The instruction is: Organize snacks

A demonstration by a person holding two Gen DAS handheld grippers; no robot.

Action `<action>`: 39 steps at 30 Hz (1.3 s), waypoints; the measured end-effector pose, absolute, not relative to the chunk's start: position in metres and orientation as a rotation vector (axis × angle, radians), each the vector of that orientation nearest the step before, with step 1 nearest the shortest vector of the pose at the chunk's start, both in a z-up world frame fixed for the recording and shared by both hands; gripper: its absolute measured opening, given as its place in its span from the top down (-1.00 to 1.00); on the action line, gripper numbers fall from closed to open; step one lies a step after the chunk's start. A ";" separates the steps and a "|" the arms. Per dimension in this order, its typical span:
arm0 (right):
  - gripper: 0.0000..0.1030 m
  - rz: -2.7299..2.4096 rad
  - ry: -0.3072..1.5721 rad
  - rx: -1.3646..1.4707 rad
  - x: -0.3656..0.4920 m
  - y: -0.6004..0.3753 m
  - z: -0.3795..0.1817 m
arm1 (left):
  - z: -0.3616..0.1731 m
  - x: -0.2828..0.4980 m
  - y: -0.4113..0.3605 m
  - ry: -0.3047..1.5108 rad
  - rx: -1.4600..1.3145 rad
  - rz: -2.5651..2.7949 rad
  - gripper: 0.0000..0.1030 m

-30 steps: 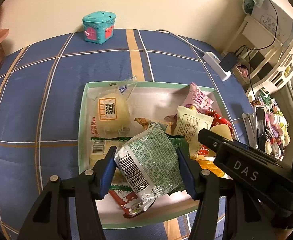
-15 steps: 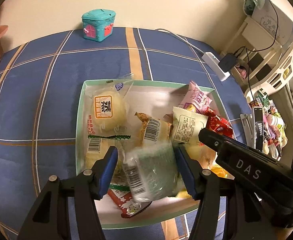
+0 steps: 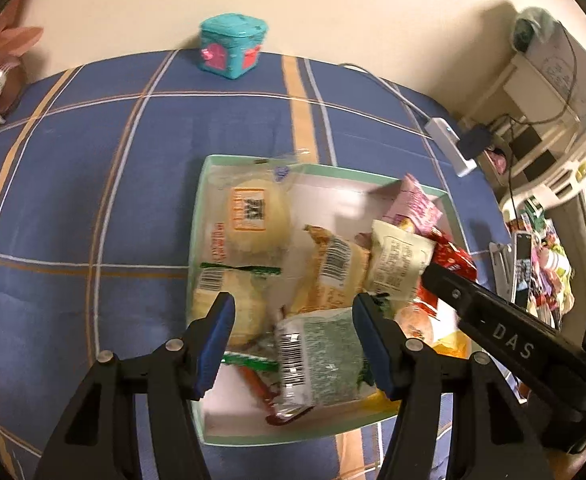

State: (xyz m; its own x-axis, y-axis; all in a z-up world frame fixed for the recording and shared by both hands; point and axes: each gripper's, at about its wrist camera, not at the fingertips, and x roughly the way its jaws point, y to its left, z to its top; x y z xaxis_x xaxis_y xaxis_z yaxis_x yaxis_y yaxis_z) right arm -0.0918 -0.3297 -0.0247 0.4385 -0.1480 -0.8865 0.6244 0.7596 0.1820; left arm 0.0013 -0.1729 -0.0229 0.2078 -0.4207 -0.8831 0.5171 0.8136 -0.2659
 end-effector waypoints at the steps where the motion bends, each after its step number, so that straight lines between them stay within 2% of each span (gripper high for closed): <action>1: 0.13 -0.509 1.014 0.536 -0.091 -0.329 -0.025 | -0.023 0.004 -0.170 1.195 0.091 -0.640 -0.21; 6: 0.13 -0.506 1.018 0.521 -0.089 -0.325 -0.024 | -0.023 0.014 -0.155 1.192 0.082 -0.564 -0.23; 8: 0.13 -0.503 1.023 0.513 -0.088 -0.323 -0.025 | -0.024 0.019 -0.148 1.191 0.093 -0.519 -0.36; 13: 0.13 -0.495 1.036 0.484 -0.084 -0.315 -0.025 | -0.027 0.035 -0.124 1.192 0.099 -0.403 -0.38; 16: 0.06 -0.485 1.045 0.461 -0.080 -0.308 -0.025 | -0.030 0.042 -0.112 1.199 0.095 -0.353 -0.55; 21: -0.38 -0.468 1.063 0.419 -0.072 -0.295 -0.027 | -0.036 0.051 -0.093 1.208 0.104 -0.277 -0.68; 22: -0.44 -0.464 1.067 0.409 -0.071 -0.293 -0.028 | -0.037 0.052 -0.091 1.209 0.105 -0.266 -0.80; 24: -0.63 -0.460 1.070 0.389 -0.069 -0.289 -0.029 | -0.039 0.054 -0.086 1.206 0.108 -0.247 -0.86; 28: -0.74 -0.460 1.075 0.360 -0.066 -0.284 -0.029 | -0.042 0.057 -0.082 1.208 0.113 -0.237 -0.87; 31: -0.81 -0.459 1.074 0.351 -0.065 -0.281 -0.029 | -0.043 0.057 -0.080 1.207 0.118 -0.226 -1.00; 34: -1.00 -0.459 1.069 0.341 -0.064 -0.280 -0.029 | -0.043 0.058 -0.078 1.208 0.118 -0.218 -1.00; 39: -1.00 -0.458 1.063 0.329 -0.063 -0.278 -0.028 | -0.045 0.060 -0.073 1.214 0.118 -0.204 -1.00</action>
State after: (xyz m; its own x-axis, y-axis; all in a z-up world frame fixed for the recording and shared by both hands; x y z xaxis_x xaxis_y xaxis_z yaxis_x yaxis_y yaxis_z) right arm -0.0631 -0.2781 -0.0282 0.4068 -0.2001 -0.8913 0.5100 0.8593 0.0398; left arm 0.0598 -0.0731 -0.0450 0.3339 -0.0929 -0.9380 0.2186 0.9756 -0.0188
